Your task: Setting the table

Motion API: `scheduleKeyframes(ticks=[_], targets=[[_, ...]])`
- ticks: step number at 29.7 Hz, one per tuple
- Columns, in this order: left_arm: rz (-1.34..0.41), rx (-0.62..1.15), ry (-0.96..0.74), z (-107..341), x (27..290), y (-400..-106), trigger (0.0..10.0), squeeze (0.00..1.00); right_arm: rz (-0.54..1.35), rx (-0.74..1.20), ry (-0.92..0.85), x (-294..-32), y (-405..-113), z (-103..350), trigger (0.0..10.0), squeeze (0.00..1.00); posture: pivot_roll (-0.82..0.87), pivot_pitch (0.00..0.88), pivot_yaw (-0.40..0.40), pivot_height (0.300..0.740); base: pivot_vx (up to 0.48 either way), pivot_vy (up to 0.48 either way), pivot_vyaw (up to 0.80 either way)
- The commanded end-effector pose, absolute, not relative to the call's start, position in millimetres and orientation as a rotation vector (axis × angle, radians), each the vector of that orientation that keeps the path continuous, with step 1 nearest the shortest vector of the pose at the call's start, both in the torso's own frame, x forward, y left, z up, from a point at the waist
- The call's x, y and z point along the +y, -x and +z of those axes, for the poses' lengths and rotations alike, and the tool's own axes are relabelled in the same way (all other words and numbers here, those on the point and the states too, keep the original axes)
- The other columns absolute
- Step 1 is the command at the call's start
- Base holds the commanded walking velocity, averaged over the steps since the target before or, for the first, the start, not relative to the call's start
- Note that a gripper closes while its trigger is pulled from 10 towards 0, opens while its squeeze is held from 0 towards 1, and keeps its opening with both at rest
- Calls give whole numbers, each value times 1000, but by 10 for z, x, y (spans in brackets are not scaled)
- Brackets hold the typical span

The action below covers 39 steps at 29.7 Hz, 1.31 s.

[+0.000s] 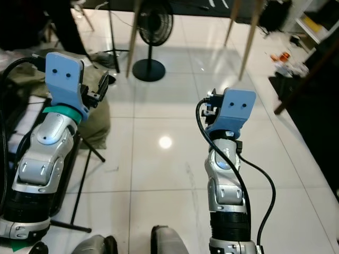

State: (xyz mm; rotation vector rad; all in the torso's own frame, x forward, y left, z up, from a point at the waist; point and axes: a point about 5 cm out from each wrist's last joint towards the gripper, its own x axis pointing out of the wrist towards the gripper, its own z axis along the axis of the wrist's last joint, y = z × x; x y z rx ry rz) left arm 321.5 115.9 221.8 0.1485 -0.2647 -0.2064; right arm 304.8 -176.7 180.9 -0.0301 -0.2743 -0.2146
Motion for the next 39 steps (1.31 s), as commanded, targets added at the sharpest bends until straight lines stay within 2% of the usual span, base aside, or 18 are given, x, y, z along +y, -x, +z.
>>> scheduleKeyframes(ticks=[1, 9, 16, 27, 30, 39], targets=[[-237, -237, -133, 2180, 1121, -3208, 10000, 0, -228, -264, 21, -1801, -3045, 1792, 10000, 0, -29, 2, 1, 740, 0, 0, -800], [-241, -222, -127, 2167, 1115, -3212, 10000, 0, -226, -265, 22, -1799, -3049, 1793, 10000, 0, -28, 0, 3, 740, 0, 0, -800], [-260, -222, -191, 2145, 1087, -3207, 10000, 0, -225, -265, 22, -1795, -3049, 1791, 10000, 0, -28, 0, 6, 740, 0, 0, -800], [-346, -226, -223, 2127, 1010, -3154, 10000, 0, -222, -265, 25, -1797, -3052, 1794, 10000, 0, -28, 0, 6, 740, 0, 0, -800], [-357, -209, -156, 2133, 990, -3145, 10000, 0, -223, -265, 26, -1801, -3055, 1795, 10000, 0, -31, 0, 10, 740, 0, 0, -800], [-353, -179, -131, 2134, 996, -3177, 10000, 0, -238, -264, 27, -1828, -3047, 1794, 10000, 0, -36, 0, 18, 740, 0, 0, -800]])
